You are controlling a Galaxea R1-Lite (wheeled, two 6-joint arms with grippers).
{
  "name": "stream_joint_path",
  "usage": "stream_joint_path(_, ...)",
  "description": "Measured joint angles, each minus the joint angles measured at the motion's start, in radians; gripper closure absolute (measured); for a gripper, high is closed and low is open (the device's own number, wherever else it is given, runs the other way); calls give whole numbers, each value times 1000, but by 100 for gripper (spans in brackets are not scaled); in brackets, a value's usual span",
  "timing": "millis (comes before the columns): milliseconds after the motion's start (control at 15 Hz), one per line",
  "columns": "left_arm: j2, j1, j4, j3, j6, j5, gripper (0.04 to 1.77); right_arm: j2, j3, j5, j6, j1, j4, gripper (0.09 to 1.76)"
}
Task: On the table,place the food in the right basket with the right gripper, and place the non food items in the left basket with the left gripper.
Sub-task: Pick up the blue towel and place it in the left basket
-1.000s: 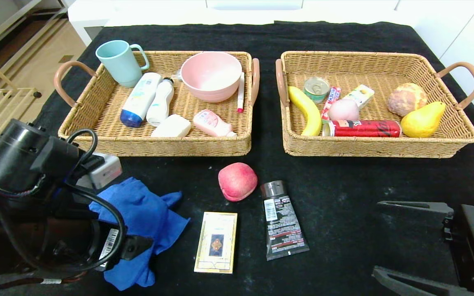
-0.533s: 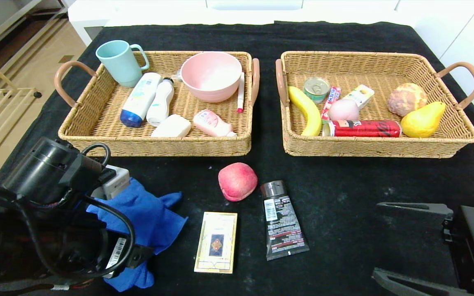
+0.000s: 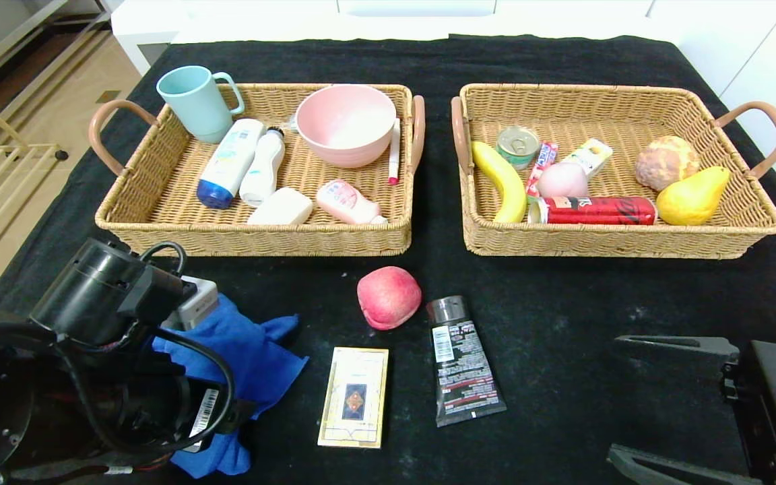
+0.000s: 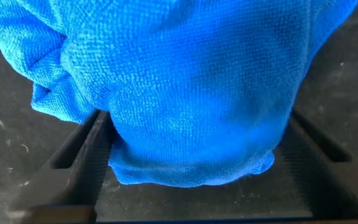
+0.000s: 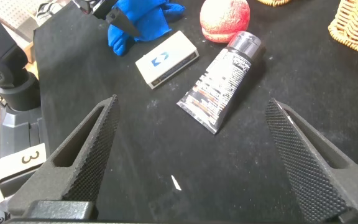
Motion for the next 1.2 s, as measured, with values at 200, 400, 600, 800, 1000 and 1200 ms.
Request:
stream_joint_path(200,1,0,-1,1,0,0,69,0,0,0,0,0,0,14)
stream_joint_path(400,6,-2,-1,1,-1,-1,101,2,0,0,0,-1,0,14)
stream_joint_path(600,8,-3,1,1,0,-1,156,5,0,0,0,-1,0,14)
stream_joint_path(800,7,-3,4,1,0,-1,156,9,0,0,0,-1,0,14)
stream_joint_path(1000,6,-4,5,2,-1,-1,156,10,1,0,0,-1,0,14)
stream_joint_path(1200,6,-6,3,3,-2,-1,156,11,1,0,0,-2,0,14)
